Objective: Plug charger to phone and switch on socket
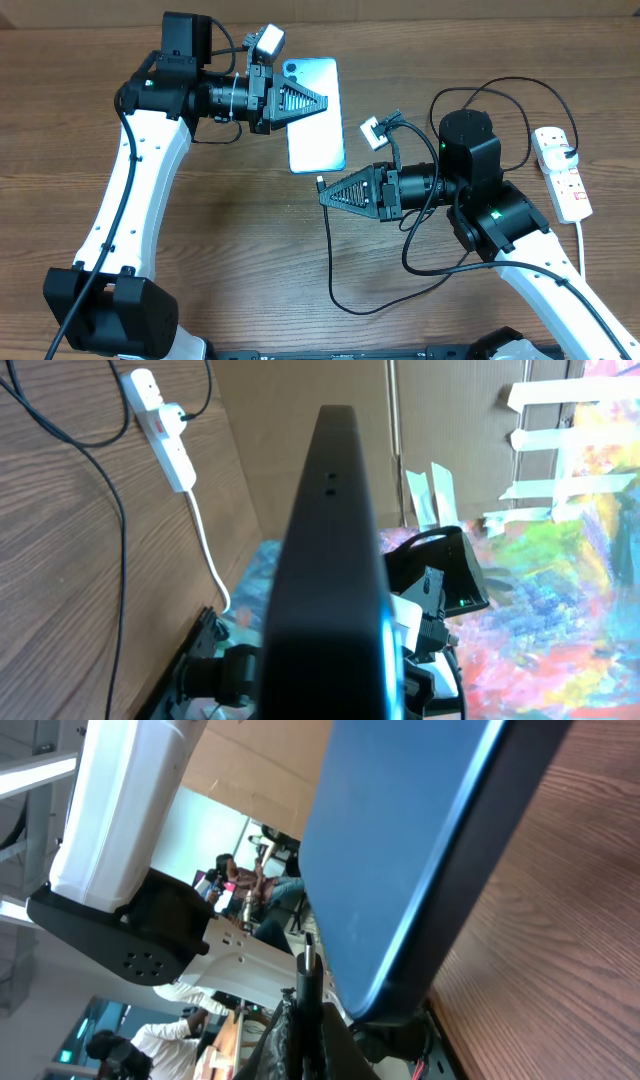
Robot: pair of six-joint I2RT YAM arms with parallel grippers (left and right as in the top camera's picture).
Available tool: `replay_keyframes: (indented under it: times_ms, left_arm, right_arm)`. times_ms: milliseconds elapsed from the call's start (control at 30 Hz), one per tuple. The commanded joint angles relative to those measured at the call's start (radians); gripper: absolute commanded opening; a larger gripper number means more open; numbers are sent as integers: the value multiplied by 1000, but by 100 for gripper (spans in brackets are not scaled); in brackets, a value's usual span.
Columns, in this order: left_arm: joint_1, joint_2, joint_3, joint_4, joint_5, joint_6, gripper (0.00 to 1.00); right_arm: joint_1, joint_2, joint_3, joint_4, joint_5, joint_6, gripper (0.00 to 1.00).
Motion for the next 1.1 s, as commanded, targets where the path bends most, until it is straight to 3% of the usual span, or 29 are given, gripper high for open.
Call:
replay_keyframes:
  times_ms: [0,1067]
  left_arm:
    - [-5,-23,13,4,39,-18,5]
    - [-11,-23,13,12,27,-32,4]
  right_arm:
    - [3,-1,2,10,6,8,4]
    - [3,-1,2,17,24,17,4]
